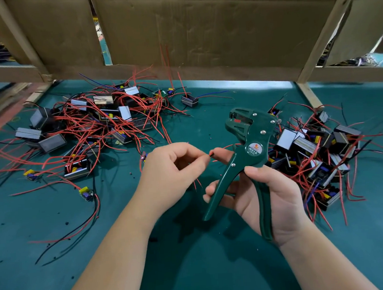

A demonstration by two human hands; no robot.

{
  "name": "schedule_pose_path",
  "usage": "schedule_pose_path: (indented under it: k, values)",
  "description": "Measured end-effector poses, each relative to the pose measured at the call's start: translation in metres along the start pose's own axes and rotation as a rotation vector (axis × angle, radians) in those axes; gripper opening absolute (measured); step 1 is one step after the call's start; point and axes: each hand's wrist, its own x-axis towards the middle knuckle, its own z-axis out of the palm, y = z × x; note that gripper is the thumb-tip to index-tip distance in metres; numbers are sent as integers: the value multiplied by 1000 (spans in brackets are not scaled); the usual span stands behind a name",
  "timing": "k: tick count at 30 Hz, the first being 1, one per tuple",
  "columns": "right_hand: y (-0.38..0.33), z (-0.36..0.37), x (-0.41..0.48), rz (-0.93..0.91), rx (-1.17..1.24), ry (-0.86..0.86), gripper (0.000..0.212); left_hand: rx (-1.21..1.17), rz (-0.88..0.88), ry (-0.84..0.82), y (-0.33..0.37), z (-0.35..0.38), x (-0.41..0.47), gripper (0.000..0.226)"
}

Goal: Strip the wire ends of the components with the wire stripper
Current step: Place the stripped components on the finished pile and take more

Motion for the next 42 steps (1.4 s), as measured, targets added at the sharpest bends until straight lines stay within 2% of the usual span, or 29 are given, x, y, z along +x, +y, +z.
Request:
schedule_pose_path:
  k: [5,9,12,14,17,20,25,30,35,42]
  values:
    - [1,-1,-2,8,-17,-50,68,-287,-203,69,4,3,4,27]
    - [-3,-1,-3,104,-110,-84,64,-443,-220,129,4,-5,9,32]
    - [-9,-5,-2,280,-199,43,57,-552,-152,31,5,-17,10,26]
    - [-9,-5,-3,358,-235,59,52,-594,-132,-74,5,-23,10,26]
    - [-6,-2,-6,371,-214,-44,57,-522,-121,-148,4,-23,8,23]
    - [-6,0,-8,349,-198,-143,65,-423,-139,-114,4,-20,6,17]
    - [-7,-3,-7,343,-197,-174,63,-333,-95,-60,3,-22,7,15]
    - [-6,-4,-7,341,-247,-198,53,-328,-101,-112,3,-25,7,14]
    - [-6,-6,-9,330,-351,-170,28,-335,-143,-159,7,-27,6,22]
    - [-6,-8,-9,342,-350,-179,27,-477,-237,-174,10,-25,6,21]
